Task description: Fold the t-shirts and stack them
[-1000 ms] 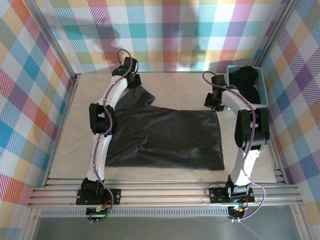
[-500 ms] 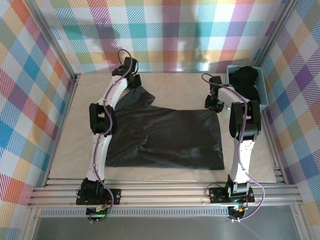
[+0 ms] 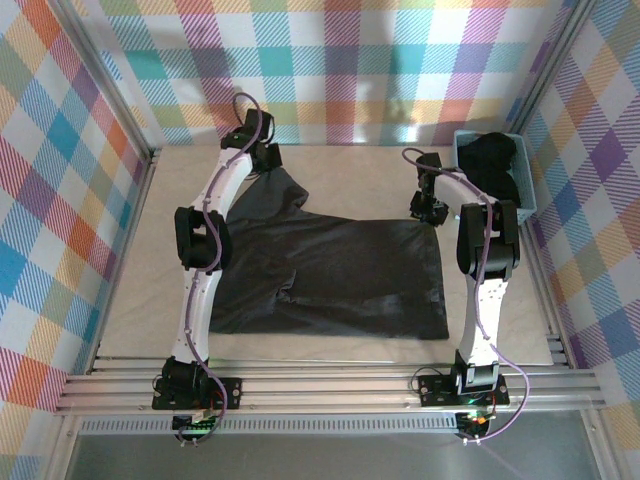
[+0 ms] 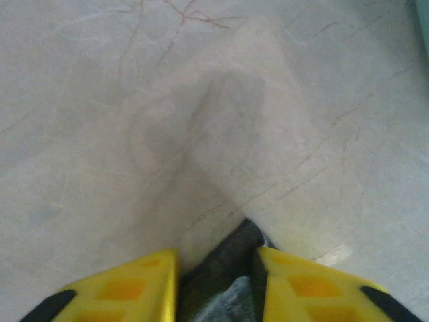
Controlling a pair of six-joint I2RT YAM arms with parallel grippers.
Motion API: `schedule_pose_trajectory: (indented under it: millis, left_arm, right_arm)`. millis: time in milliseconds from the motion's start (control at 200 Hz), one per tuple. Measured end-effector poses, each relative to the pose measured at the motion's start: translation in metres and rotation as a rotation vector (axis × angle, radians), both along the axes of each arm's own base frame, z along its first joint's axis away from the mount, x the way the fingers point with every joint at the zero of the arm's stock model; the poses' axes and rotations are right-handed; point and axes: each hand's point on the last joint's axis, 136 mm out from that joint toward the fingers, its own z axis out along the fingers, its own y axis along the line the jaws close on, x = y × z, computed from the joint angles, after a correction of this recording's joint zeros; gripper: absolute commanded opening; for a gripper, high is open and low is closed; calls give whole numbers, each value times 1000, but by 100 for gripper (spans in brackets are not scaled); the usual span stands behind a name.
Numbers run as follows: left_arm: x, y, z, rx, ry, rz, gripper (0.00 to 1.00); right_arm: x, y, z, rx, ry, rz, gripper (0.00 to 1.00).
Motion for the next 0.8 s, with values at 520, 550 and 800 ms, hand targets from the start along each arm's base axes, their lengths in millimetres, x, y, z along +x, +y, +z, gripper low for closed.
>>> schedule_pose_trajectory:
  millis: [520,550,800]
  left_arm:
    - [-53,9,30,1,37,-28,0]
    - [-59,10,35,2,34,-29,0]
    - [-128,33,78,18,-12,-5,0]
  right_arm:
    - [-8,7,11,37,7,40,0]
    - [-9,9,14,46,0,46,0]
    - [-23,20,44,120,-67,80,0]
